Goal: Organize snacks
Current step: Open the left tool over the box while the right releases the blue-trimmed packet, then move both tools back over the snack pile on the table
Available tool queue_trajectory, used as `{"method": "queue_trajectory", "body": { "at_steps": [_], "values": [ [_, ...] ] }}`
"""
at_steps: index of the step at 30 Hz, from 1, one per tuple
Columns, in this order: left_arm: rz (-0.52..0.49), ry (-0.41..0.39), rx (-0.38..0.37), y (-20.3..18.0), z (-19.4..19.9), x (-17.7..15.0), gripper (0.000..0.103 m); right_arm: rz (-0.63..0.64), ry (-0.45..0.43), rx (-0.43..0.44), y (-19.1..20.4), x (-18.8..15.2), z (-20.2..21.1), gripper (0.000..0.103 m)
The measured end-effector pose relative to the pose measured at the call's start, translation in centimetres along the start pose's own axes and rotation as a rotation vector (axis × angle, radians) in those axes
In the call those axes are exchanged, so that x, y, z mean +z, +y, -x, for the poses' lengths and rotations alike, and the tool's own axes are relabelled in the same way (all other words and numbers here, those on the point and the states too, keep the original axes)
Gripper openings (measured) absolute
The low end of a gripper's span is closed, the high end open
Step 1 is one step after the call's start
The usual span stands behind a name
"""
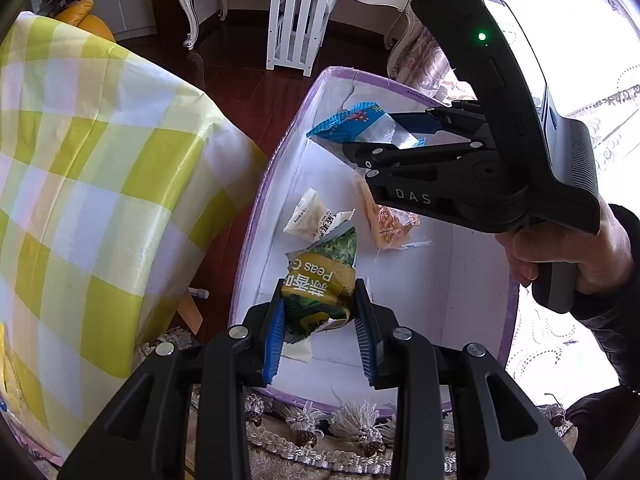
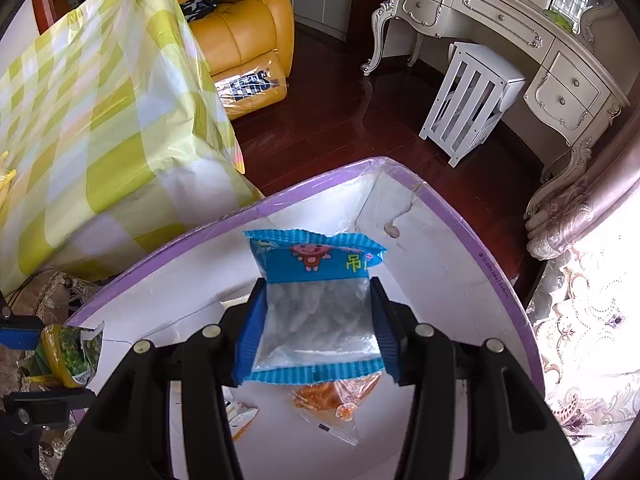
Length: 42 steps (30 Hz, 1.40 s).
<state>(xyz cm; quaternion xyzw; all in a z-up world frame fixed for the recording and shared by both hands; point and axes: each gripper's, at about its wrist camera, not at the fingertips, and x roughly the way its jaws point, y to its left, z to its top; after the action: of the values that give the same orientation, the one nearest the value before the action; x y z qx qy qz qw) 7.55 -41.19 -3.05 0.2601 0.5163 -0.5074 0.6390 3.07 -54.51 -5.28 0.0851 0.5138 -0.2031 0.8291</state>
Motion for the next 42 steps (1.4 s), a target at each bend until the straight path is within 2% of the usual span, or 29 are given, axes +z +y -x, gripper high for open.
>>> {"method": "queue_trajectory", "body": {
  "at_steps": [8,10,15,17,20,26,31,35,42],
  "values": [
    [0.022,0.022,0.003,0.4,-0.8,0.4,0.036,-0.020,-0.013,-0.002,-0.8,0.3,0.1,0.052],
    [0.037,0.004,0.012,0.6,-0.5,0.4,0.052,-0.033,-0.012,-0.008,-1.0,0.4,0.1,0.059],
    [0.055,-0.081,0.049,0.7,1.4,0.3,0.074,-0.053,-0.039,-0.010,-0.9,0.9,1.0,0.066],
    [0.069,-0.116,0.083,0.9,2.1,0.1,0.076,-0.053,-0.063,-0.010,-0.6,1.2,1.8,0.069],
    [0.112,-0.172,0.166,1.7,3.4,-0.3,0.082,-0.045,-0.109,-0.008,0.2,1.8,3.1,0.077],
    [0.211,-0.315,0.316,4.2,7.6,-1.7,0.084,-0.016,-0.166,-0.003,2.2,3.0,5.2,0.078],
    [0.337,-0.455,0.460,7.0,12.4,-3.7,0.092,0.030,-0.225,-0.020,5.2,3.8,7.4,0.081],
    [0.434,-0.513,0.602,9.3,16.1,-5.8,0.098,0.064,-0.267,-0.010,8.3,4.5,9.4,0.084],
    [0.545,-0.603,0.731,12.7,20.7,-10.4,0.099,0.126,-0.328,0.023,14.2,5.2,12.3,0.092]
  ]
}}
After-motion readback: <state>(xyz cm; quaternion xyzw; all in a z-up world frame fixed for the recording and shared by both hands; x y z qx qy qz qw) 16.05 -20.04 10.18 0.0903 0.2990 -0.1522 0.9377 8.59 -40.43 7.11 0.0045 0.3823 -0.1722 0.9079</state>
